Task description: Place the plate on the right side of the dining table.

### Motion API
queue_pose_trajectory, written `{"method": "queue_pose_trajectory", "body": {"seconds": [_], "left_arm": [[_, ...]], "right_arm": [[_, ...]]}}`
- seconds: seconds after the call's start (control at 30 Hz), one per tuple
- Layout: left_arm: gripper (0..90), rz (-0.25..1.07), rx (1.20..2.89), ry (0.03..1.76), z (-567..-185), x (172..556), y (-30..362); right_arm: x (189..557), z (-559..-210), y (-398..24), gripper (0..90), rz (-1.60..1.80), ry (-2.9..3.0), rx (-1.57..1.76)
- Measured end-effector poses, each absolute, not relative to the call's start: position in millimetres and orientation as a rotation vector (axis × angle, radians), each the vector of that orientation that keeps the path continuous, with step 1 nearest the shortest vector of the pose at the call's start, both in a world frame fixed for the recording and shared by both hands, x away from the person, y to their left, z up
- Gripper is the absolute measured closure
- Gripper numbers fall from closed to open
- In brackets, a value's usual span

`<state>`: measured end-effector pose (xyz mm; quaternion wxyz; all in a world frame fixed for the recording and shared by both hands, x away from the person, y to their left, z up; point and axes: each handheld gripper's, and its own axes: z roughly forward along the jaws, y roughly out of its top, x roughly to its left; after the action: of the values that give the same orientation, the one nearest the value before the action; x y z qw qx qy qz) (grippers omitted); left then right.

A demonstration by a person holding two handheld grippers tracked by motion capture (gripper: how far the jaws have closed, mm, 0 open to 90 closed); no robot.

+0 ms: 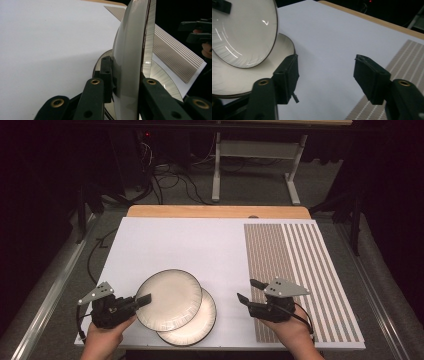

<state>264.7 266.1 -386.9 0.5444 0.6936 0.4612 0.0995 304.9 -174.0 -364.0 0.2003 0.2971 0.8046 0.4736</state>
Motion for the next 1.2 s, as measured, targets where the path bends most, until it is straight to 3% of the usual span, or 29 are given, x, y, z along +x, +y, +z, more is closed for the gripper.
{"method": "queue_pose_trajectory", "body": {"seconds": [0.6, 0.87, 1.2], "left_arm": [[79.5, 0.471, 1.614, 1.071, -378, 259, 270], [79.4, 0.544, 1.574, 1.05, -375, 254, 282], [79.4, 0.539, 1.567, 1.041, -375, 253, 288]], "right_arm": [[305, -359, -215, 0.4, 1.35, 2.071, 0.948], [302, -358, -233, 0.4, 1.384, 2.032, 0.947], [299, -361, -241, 0.4, 1.377, 2.024, 0.967]]}}
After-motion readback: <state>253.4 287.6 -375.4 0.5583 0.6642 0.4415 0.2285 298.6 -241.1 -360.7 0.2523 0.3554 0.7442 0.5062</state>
